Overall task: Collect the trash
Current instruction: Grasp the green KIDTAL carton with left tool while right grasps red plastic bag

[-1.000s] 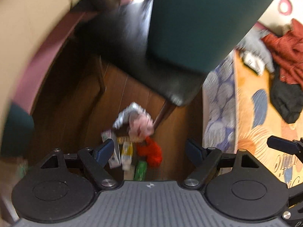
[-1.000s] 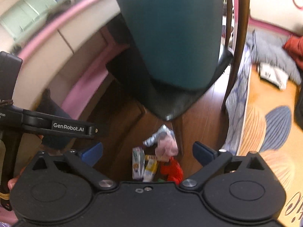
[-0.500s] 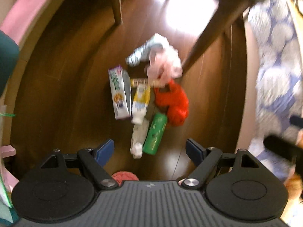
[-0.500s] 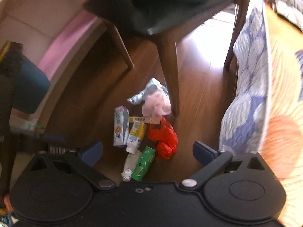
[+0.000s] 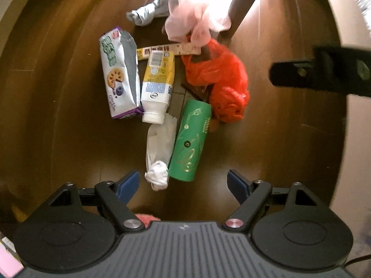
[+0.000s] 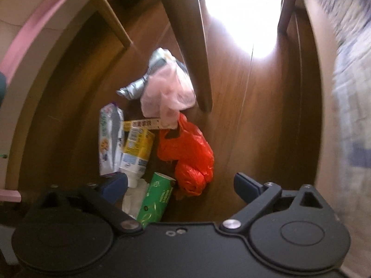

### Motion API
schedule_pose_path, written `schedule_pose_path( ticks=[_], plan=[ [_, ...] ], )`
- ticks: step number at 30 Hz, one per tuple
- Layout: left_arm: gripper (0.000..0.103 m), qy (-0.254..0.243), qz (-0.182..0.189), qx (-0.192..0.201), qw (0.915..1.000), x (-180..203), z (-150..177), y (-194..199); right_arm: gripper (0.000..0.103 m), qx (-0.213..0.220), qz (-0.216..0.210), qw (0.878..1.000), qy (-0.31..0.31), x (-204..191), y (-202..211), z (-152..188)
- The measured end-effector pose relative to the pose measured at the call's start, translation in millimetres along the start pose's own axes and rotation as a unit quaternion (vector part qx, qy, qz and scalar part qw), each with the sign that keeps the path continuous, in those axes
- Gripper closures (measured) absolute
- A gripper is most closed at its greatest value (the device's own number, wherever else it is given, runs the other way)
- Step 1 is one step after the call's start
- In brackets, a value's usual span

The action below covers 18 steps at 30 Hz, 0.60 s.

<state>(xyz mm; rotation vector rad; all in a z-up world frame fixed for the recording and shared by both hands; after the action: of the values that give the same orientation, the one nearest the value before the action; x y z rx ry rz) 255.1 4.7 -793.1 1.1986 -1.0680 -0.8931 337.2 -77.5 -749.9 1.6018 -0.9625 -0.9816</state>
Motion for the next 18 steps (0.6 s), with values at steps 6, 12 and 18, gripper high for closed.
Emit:
schedule_pose_path(
  ticks=[6, 12, 18],
  plan=[
    [0.02, -0.013, 0.004, 0.009, 0.9999, 1, -13, -54, 0.007, -0.023, 0.003, 0.999, -0.035, 8, -58, 7],
    [0.02, -0.038, -0.013, 0.003, 0.9992, 7, -19, -104, 0.008, -0.048, 0.003, 0.996, -0.072, 16, -109, 14],
    [0.021, -0.054, -0.024, 0.007, 0.9982, 13, -27, -136, 0.011, -0.063, 0.012, 0.994, -0.093, 24, -142, 19]
  ],
)
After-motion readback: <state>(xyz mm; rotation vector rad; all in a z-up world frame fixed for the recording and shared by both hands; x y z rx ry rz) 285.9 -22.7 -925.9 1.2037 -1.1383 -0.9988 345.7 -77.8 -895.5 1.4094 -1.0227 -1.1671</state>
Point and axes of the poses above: each gripper's, at about its wrist camera, not at the fingertips, and y roughly against the way its jaws point, x to its right, z to its underside, the point moved 10 cm from there along -y, roughly the way its jaws point, and after that the axes turned 4 degrees about z, right-handed, at the moved point
